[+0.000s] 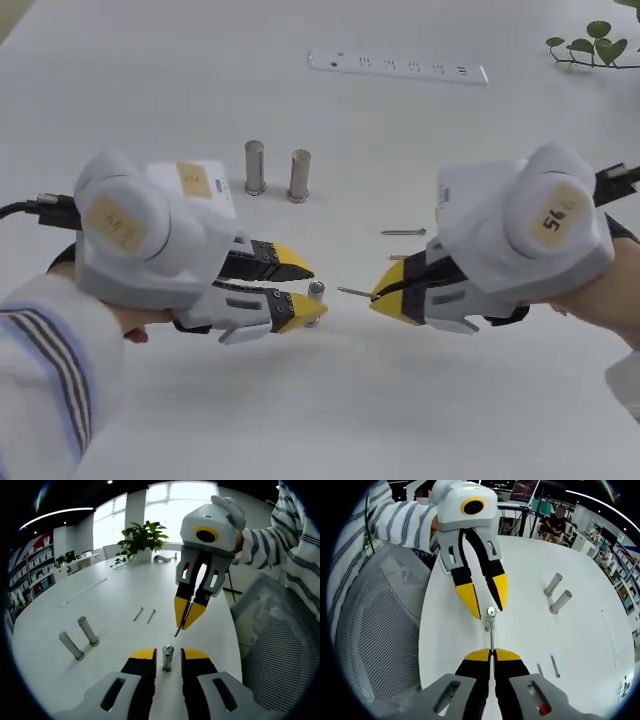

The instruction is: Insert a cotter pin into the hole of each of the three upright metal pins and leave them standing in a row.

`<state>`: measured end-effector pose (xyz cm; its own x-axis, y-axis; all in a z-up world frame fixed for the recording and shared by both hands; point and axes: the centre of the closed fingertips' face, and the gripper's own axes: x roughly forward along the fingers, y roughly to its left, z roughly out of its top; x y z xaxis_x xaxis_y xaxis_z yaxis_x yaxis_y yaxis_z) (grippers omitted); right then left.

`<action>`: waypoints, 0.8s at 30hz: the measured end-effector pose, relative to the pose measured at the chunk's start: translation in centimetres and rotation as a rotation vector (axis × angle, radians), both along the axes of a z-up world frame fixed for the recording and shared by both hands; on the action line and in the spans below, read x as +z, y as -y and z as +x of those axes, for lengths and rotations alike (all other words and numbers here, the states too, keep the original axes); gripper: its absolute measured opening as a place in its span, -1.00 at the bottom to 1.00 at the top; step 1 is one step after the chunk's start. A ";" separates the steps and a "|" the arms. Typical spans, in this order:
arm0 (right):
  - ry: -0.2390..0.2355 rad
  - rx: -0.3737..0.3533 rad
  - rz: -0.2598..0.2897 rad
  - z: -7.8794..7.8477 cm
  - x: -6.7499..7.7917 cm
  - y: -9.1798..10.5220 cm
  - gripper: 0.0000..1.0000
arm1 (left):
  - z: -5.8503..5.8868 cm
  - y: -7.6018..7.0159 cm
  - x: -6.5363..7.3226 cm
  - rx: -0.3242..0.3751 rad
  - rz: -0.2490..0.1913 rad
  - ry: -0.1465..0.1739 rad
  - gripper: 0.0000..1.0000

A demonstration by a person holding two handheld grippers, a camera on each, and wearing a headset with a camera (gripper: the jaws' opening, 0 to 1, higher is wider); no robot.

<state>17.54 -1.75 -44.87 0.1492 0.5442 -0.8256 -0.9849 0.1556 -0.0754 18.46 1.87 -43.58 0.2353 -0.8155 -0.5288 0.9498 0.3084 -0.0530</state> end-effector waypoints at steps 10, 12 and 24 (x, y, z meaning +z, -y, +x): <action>-0.023 0.001 0.004 -0.1 -0.6 -0.7 -1.00 | -0.1 0.1 0.0 -0.009 -0.013 -0.019 -0.89; -0.023 0.002 0.005 -0.1 -0.7 -0.8 -1.00 | -0.1 0.1 0.0 -0.009 -0.015 -0.023 -0.89; -0.005 0.020 -0.019 0.0 -0.9 -1.0 -1.00 | -0.1 -0.1 0.0 -0.010 -0.015 -0.021 -0.89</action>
<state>17.57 -0.77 -45.74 0.1343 0.5314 -0.8364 -0.9882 0.1347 -0.0731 18.33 1.96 -43.61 0.2156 -0.8258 -0.5211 0.9515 0.2976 -0.0780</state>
